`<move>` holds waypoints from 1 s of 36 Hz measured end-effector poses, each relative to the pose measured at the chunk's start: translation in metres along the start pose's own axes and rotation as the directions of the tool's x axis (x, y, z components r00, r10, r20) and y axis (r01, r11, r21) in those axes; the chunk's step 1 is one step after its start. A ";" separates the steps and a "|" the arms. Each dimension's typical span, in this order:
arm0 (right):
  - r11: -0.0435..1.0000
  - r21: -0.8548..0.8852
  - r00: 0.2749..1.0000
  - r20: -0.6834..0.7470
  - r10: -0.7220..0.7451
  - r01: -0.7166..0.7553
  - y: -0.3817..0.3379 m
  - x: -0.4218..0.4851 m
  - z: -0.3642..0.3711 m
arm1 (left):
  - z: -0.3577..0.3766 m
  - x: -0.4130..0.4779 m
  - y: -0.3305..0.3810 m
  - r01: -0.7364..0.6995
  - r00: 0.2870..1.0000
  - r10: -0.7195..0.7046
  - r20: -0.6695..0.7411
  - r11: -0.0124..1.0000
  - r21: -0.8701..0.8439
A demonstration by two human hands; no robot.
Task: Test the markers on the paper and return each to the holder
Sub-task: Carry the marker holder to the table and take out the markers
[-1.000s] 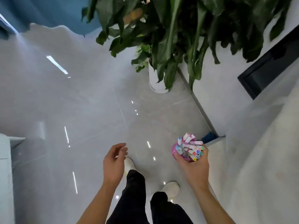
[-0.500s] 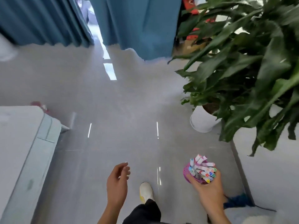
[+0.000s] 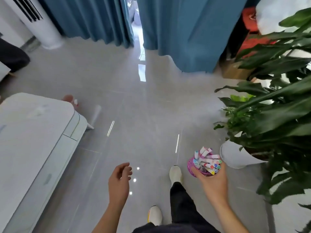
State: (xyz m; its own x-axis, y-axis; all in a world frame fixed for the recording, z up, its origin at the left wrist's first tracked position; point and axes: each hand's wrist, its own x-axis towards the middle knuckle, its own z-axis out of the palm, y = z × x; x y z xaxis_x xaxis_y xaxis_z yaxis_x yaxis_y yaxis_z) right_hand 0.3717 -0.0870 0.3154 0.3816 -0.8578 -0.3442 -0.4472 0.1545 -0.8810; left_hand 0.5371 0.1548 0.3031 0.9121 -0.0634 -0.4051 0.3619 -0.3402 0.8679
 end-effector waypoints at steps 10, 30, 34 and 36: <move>0.990 -0.097 0.978 0.189 -0.086 0.106 -0.055 0.136 0.037 | 0.061 0.073 0.056 0.005 0.988 -0.016 -0.151 0.997 -0.077; 0.965 -0.163 0.926 0.350 -0.139 0.206 -0.173 0.287 0.200 | 0.056 0.246 0.124 0.076 0.932 -0.144 -0.331 0.974 -0.212; 0.963 -0.183 0.930 0.347 -0.124 0.197 -0.201 0.306 0.252 | 0.038 0.300 0.138 0.091 0.925 -0.166 -0.341 0.970 -0.227; 0.959 -0.203 0.930 0.350 -0.115 0.196 -0.217 0.313 0.277 | 0.029 0.326 0.148 0.092 0.929 -0.167 -0.331 0.969 -0.230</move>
State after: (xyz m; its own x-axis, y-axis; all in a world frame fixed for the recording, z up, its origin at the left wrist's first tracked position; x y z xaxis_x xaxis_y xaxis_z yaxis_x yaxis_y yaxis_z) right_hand 0.8121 -0.2536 0.3093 0.6895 -0.6438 -0.3319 -0.5186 -0.1189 -0.8467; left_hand 0.8824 0.0561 0.2914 0.8506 0.3081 -0.4261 0.4790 -0.1197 0.8696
